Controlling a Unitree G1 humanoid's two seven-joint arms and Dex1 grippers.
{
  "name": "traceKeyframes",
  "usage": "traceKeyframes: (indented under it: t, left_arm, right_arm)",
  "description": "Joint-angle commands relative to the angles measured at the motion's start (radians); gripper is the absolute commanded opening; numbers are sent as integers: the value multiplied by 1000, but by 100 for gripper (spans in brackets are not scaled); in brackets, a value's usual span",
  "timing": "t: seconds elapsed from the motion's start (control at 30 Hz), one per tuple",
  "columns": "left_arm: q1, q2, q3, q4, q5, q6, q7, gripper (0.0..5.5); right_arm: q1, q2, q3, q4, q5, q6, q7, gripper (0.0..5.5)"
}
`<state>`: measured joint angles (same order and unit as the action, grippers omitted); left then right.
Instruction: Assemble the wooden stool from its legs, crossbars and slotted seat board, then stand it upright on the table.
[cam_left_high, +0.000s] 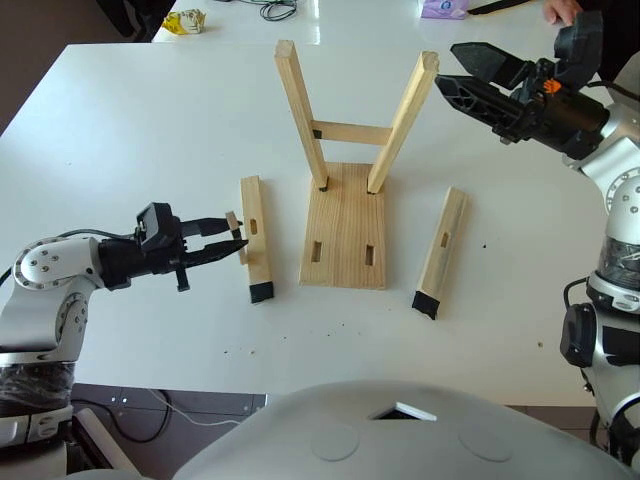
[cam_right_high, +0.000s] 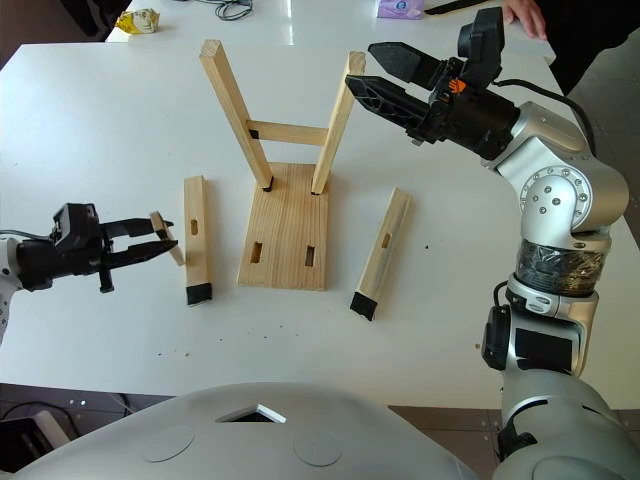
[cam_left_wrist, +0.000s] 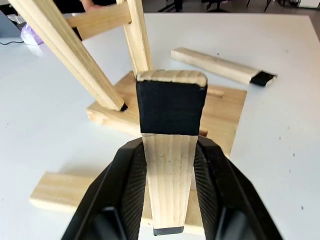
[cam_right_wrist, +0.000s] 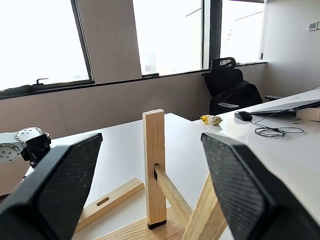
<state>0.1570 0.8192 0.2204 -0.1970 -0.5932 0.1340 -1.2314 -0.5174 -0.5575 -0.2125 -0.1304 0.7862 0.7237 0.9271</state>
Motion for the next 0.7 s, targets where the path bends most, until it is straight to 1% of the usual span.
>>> traceKeyframes:
  t: [0.03,0.13,0.2,0.37,0.47,0.6,0.7]
  left_arm:
    - [-8,-28,21,-44,-7,17,61,131]
    - [-69,-43,41,-54,-10,15,115,131]
    - [-110,-48,44,-13,19,-12,133,131]
    - [-194,-64,3,215,103,-109,107,131]
    - [-196,-89,-13,289,136,-159,105,131]
    - [-159,-117,-16,264,131,-179,109,131]
    - [-132,-112,-4,185,104,-160,107,131]
  right_arm:
    - [5,-1,7,-5,17,14,-6,365]
    - [10,-1,6,-5,19,19,-9,365]
    - [10,3,7,-5,21,21,-12,365]
    - [-14,13,21,25,12,15,-9,365]
    - [-50,19,42,60,3,8,10,365]
    - [-85,14,56,95,-4,5,34,365]
    - [-78,11,57,91,-2,9,40,365]
